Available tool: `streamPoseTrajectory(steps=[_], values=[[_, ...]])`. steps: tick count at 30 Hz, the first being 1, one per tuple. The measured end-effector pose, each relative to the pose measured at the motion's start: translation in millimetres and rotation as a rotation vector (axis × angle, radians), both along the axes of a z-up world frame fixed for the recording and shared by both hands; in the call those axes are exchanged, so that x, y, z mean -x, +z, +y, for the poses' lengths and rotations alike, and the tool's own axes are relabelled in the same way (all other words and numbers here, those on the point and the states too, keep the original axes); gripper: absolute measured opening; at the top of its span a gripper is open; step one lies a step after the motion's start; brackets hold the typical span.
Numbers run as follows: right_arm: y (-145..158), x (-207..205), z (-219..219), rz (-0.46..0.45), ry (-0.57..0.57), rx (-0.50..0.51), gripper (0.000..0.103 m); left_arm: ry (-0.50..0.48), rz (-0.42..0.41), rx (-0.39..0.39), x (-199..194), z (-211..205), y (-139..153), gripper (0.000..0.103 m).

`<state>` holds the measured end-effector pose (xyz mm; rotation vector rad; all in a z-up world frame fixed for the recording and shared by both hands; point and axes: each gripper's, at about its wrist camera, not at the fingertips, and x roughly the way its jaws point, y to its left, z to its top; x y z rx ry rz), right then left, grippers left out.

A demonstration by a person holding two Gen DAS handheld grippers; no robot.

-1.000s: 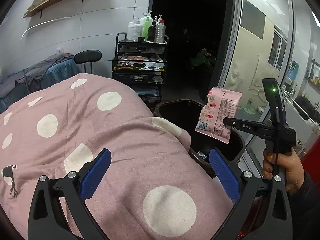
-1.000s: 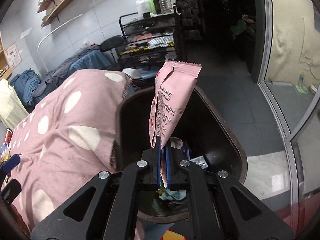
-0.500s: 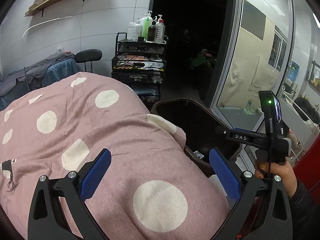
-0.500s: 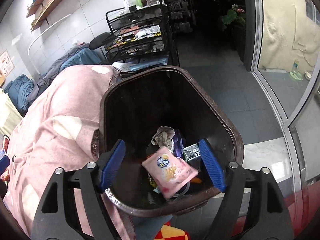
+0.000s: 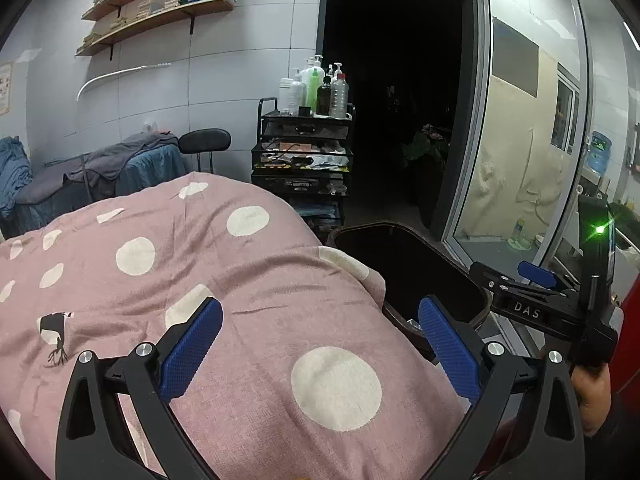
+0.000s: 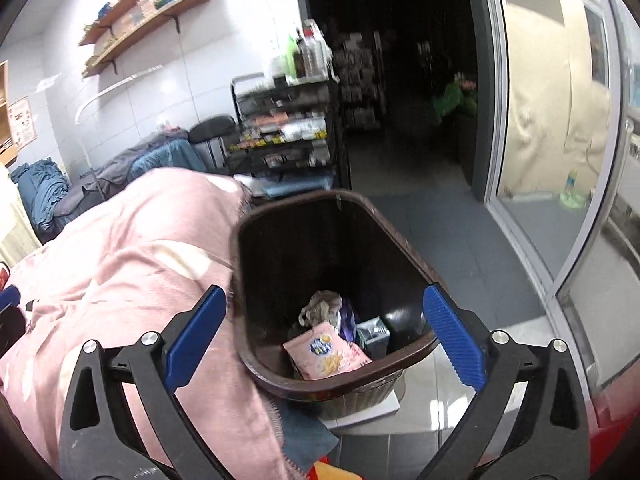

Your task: Collect trash

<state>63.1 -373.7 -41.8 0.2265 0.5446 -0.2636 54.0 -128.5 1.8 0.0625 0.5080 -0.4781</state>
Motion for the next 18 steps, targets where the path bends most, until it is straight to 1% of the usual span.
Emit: streamPoseTrajectory(steps=[7,10,15,18], values=[[22,33,38,-0.121,0.049,0.109,0.097,0.018,-0.083,0.005,21,8,9,0.098],[26,44,49,-0.144,0.047,0.149,0.097,0.034,-0.111,0.015,26,13,13,0.098],[36,64,58,-0.192,0.052,0.155,0.097,0.078,-0.155,0.025,36,20,18,0.098],[40,71,62,-0.206,0.061,0.151,0.097,0.101,-0.162,0.038,38,24,18,0.098]])
